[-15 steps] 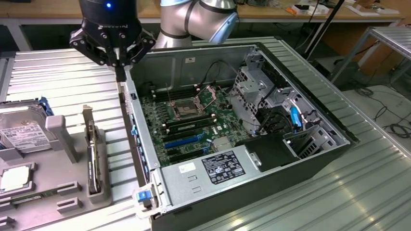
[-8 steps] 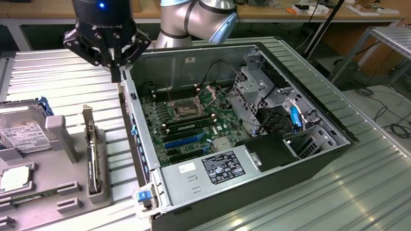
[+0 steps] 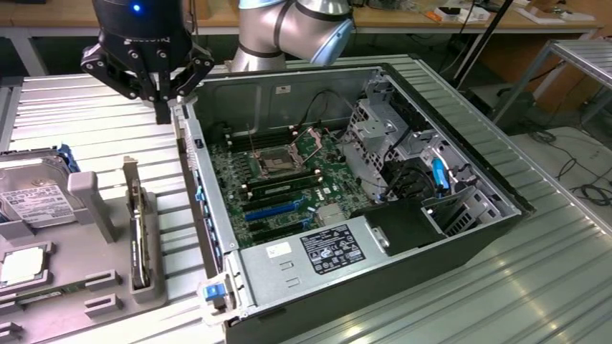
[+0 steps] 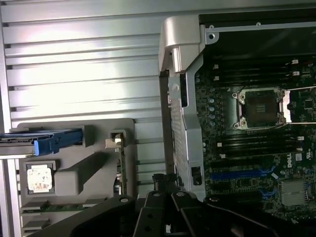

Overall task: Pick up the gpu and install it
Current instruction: 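Reach for the gpu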

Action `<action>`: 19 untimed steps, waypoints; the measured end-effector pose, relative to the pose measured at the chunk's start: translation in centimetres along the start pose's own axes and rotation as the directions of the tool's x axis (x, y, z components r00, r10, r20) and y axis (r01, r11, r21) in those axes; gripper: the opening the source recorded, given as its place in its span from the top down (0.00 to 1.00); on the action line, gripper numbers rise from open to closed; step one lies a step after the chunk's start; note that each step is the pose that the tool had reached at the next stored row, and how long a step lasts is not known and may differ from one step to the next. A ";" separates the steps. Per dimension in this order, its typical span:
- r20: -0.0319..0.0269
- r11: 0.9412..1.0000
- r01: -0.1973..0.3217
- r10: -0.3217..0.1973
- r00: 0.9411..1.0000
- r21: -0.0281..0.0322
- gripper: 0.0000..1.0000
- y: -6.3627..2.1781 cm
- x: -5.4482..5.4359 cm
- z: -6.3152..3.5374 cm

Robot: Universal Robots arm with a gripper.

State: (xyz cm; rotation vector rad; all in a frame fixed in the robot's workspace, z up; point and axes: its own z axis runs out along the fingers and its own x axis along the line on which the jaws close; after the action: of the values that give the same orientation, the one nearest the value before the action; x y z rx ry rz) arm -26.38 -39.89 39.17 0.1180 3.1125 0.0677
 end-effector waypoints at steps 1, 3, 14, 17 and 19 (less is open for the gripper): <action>0.000 1.000 0.000 0.000 1.000 0.000 0.89 -0.01 0.1 0.00; 0.000 1.000 0.000 0.000 1.000 0.000 0.89 -0.03 0.4 -0.01; 0.000 1.000 0.000 0.000 1.000 0.000 0.89 -0.18 2.3 -0.03; 0.000 1.000 0.000 0.000 1.000 0.000 0.89 -0.24 2.9 -0.05; 0.000 1.000 0.000 0.000 1.000 0.000 0.89 -0.29 3.3 -0.05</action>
State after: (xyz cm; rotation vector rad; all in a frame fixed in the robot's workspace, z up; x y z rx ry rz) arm -29.65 -39.94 39.13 0.1180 3.1124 0.0677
